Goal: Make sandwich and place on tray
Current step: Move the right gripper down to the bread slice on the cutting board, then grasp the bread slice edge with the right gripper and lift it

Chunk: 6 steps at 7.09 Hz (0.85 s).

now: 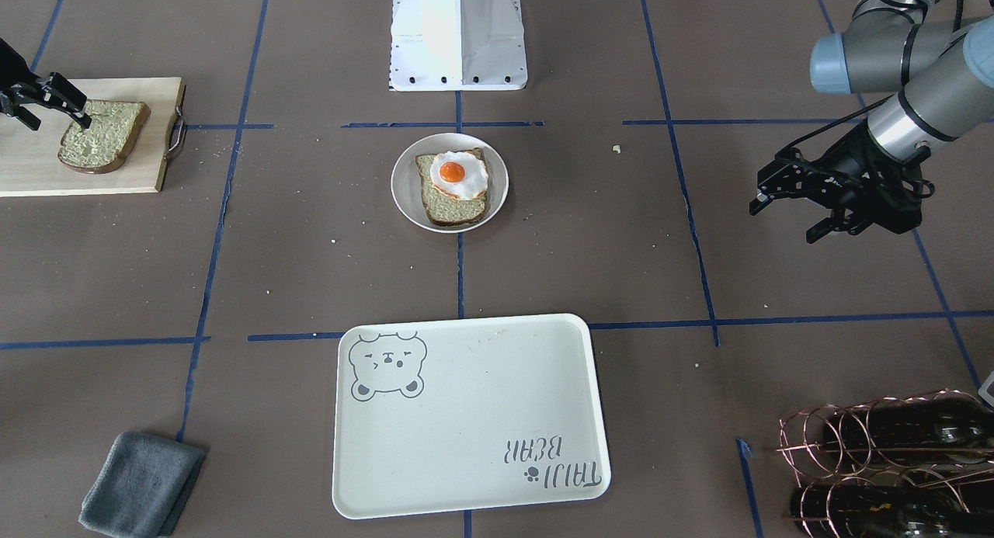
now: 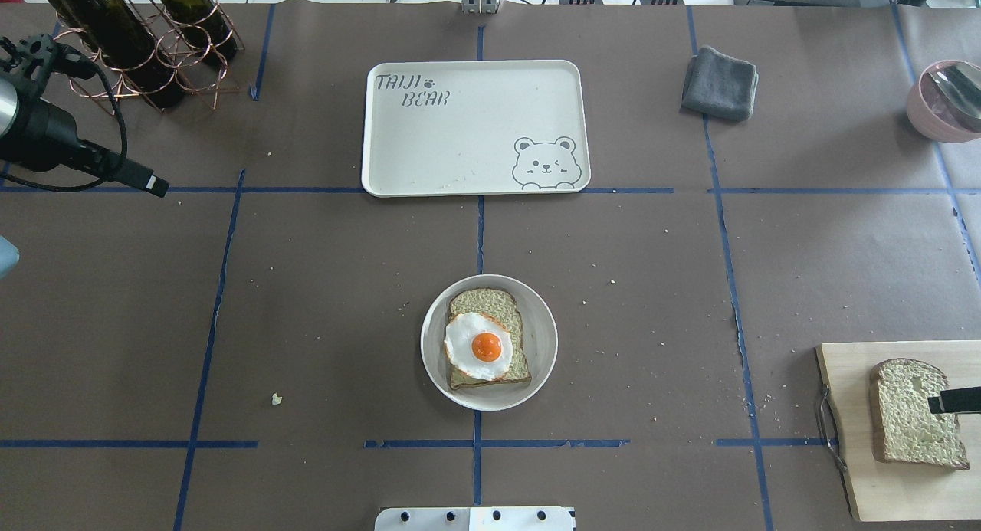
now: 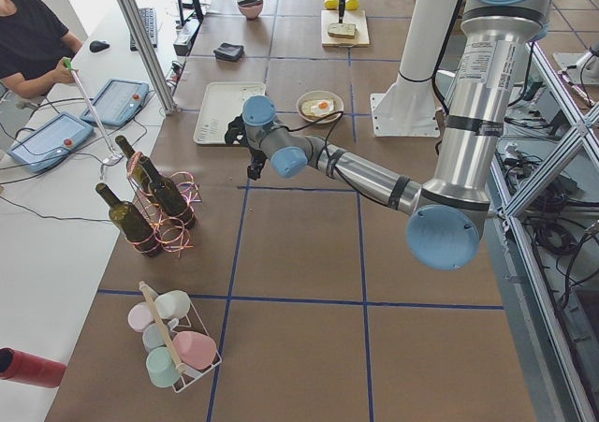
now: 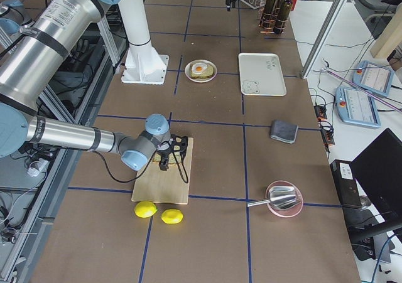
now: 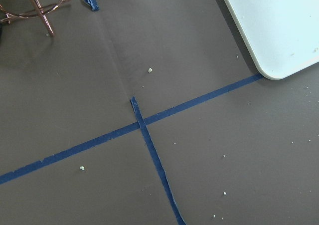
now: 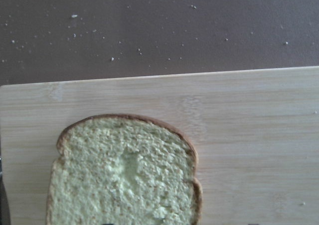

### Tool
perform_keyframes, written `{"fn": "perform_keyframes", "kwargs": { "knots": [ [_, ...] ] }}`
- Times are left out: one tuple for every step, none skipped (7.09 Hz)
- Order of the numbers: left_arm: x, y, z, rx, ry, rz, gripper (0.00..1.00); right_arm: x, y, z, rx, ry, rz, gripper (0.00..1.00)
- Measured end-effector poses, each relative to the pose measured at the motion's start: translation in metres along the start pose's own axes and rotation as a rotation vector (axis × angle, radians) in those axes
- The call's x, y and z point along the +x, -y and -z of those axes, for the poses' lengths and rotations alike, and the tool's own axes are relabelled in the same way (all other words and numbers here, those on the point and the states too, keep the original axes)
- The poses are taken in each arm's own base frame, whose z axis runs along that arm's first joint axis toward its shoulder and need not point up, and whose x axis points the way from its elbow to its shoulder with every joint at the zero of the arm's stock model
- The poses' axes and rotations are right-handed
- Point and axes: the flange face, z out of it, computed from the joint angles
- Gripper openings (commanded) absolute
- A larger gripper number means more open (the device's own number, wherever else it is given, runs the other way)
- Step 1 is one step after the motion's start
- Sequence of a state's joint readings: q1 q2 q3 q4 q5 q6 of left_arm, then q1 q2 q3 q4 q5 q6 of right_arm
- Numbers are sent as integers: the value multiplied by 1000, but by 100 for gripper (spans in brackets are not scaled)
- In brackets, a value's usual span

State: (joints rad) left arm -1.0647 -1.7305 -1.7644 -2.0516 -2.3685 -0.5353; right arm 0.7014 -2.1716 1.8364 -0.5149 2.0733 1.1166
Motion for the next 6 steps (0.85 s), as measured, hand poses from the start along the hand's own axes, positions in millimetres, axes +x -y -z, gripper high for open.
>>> {"fn": "perform_keyframes", "kwargs": {
  "knots": [
    [1, 0, 0, 1, -1, -1, 100, 3, -4, -3, -13, -9, 2, 69],
    [1, 0, 1, 1, -1, -2, 100, 7, -7, -7, -23, -18, 2, 60],
    [1, 0, 1, 1, -1, -3, 100, 10, -8, -9, -29, -24, 2, 56],
    [1, 0, 1, 2, -1, -3, 100, 11, -8, -11, -32, -26, 2, 55],
    [0, 0, 1, 3, 0, -4, 100, 10, -8, -12, -34, -25, 4, 55],
    [0, 0, 1, 2, 0, -4, 100, 9, -7, -14, -36, -24, 7, 55]
  ]
}}
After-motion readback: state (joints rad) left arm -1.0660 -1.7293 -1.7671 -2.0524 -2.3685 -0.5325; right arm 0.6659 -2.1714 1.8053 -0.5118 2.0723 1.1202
